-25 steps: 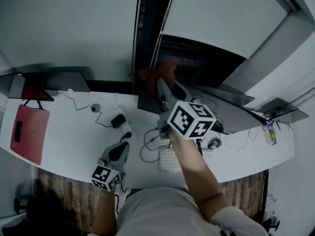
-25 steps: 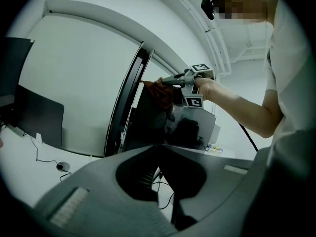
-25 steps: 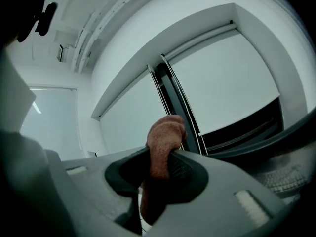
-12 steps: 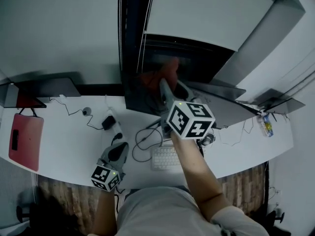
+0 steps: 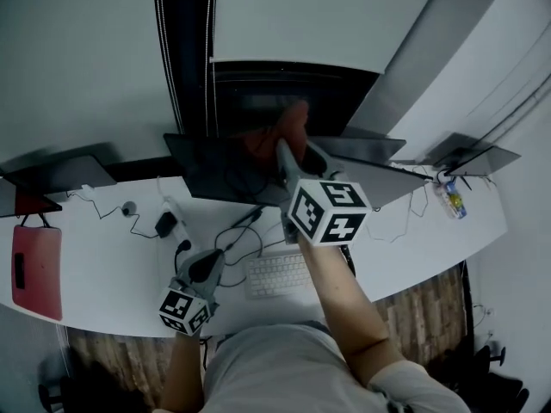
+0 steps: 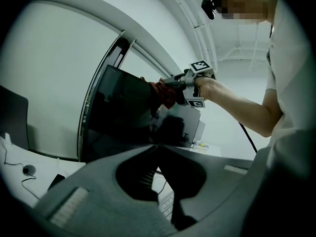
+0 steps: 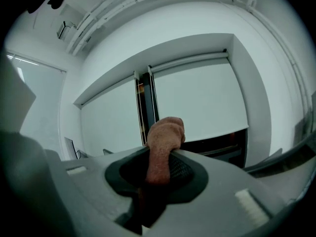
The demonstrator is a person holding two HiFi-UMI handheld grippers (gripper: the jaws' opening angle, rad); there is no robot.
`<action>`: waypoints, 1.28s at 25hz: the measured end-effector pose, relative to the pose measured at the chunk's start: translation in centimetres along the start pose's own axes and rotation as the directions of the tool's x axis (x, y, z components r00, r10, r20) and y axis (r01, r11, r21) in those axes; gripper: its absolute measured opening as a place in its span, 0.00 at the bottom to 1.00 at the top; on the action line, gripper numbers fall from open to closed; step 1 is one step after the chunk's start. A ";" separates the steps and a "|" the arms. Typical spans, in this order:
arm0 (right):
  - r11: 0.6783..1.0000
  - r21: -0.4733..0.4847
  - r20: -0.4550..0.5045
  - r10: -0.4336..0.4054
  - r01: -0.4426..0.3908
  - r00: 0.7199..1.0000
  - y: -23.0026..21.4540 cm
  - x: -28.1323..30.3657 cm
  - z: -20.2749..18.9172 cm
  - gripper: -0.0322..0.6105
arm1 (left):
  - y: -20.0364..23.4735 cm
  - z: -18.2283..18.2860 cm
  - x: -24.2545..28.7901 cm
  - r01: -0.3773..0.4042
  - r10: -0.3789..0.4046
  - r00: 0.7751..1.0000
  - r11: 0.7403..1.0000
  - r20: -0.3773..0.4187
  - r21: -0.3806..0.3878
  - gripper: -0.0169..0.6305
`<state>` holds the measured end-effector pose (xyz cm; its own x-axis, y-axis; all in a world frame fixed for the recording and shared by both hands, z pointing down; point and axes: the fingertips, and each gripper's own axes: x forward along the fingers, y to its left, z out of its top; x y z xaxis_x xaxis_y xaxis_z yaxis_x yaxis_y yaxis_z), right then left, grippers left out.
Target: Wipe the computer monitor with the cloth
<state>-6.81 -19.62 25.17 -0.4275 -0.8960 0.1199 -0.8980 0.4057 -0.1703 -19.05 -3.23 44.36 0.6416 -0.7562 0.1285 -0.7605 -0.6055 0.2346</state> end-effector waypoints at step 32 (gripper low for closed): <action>0.966 0.015 0.057 -0.257 0.256 0.965 -21.5 -13.4 1.5 0.19 | -13.8 -0.9 14.5 0.263 -0.256 0.961 0.963 -0.106 0.064 0.04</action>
<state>18.40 -16.63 25.80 -0.1759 -0.9789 0.1038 -0.9759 0.1596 -0.1486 0.82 -5.62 43.87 0.8215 -0.5456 0.1656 -0.5697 -0.7976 0.1983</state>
